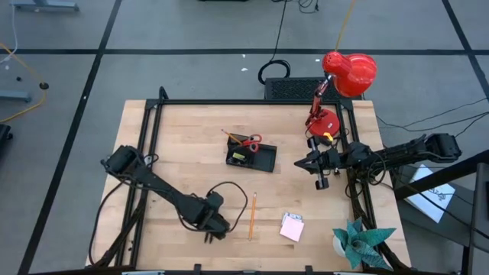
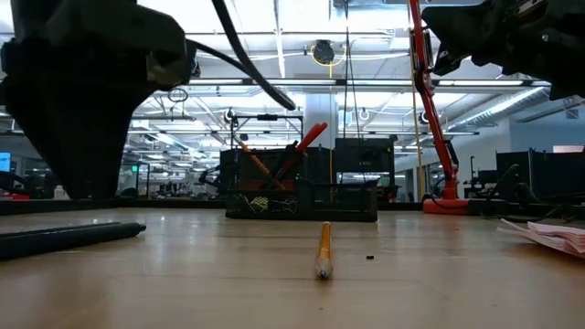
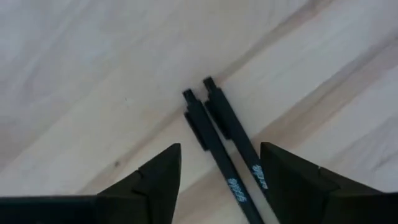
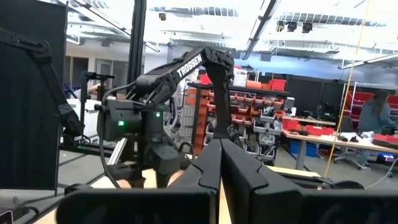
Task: Pick and place office supplies into organizer
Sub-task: Put the black pen into the desk organizer
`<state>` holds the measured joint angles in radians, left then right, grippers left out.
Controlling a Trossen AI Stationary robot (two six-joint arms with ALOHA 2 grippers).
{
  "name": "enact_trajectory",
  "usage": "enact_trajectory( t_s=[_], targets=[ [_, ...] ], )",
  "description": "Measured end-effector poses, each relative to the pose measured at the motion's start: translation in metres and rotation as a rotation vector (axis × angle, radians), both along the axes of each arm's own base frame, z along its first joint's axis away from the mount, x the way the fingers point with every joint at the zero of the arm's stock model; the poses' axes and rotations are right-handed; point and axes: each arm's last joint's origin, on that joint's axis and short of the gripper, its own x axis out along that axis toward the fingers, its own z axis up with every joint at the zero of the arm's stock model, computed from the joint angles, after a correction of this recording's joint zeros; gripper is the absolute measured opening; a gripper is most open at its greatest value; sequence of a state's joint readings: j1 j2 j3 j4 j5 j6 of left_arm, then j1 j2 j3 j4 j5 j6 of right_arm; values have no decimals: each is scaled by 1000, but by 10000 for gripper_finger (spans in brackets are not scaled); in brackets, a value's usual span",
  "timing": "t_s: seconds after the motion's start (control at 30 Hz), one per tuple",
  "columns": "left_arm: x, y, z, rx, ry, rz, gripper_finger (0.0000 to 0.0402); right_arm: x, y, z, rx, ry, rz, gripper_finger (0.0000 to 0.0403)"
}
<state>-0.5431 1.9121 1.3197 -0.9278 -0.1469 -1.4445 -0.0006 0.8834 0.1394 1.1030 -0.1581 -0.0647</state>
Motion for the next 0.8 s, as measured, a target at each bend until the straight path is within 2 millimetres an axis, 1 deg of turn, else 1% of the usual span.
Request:
enact_trajectory(
  t_s=[0.17,0.4,0.63,0.8],
  targets=[
    [1,6,0,21,27,-20,220,0,0,0,25,5,7,4],
    [1,13,-3,29,43,-6,185,0,0,0,50,9,15,4],
    [1,12,-16,-2,-11,5,158,0,0,-1,54,17,16,4],
    [0,13,-22,-7,-38,10,152,0,0,-1,54,17,16,4]
  ],
)
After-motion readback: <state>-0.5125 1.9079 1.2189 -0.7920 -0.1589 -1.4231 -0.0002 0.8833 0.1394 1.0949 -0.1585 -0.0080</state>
